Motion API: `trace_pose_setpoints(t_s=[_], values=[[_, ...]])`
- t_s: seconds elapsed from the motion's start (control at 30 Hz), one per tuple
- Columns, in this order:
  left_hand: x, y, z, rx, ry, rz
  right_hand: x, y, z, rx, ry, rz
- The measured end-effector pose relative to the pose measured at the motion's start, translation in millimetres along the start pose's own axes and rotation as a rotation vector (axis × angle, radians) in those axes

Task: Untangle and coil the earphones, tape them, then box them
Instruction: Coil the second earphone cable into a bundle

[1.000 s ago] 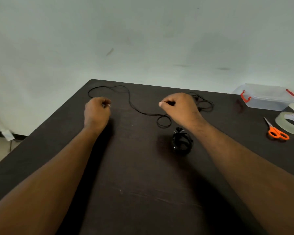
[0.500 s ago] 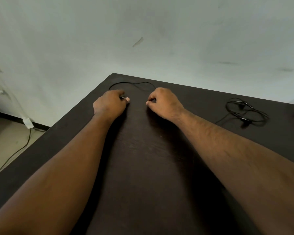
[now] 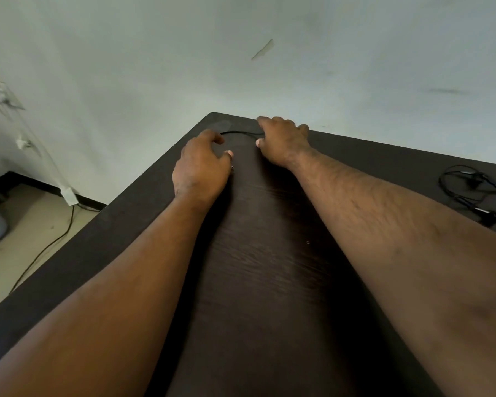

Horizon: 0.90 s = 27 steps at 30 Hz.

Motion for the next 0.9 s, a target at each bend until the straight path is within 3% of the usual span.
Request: trace_pose_setpoints(t_s=[0.13, 0.3, 0.43, 0.57, 0.77, 0.9], values=[[0.5, 0.5, 1.2, -0.035, -0.017, 0.055, -0.9, -10.5, -4.0, -0.061, 0.190, -0.092], [-27.0, -17.8, -1.9, 0.019, 0.027, 0.297, -10.9, -73.8, -63.6, -0.181, 0.389, -0.211], [-67.8, -59.1, -11.3, 0.368, -0.399, 0.433, -36.4, -145.1, -126.3, -0.215, 0.357, -0.226], [-96.4, -103.9, -33.4, 0.552, -0.506, 0.526, -78.4, -224.3, -175.4, -0.249, 0.271, -0.140], [-102.9, -129.2, -78.5, 0.536, -0.469, 0.508, -132.4, -327.0, -215.1, -0.394, 0.325, 0.060], [-96.2, -133.3, -92.5, 0.468, -0.281, 0.529, -149.1, -368.3, -216.3, -0.481, 0.392, 0.138]])
Point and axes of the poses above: each hand's wrist, its own y-axis towards the middle knuckle, its own z-axis out of the palm, x = y × z, the point moved 1 cm from there along y, towards the middle knuckle, and after that the axes turned 3 degrees about y, right-handed, at the moved point
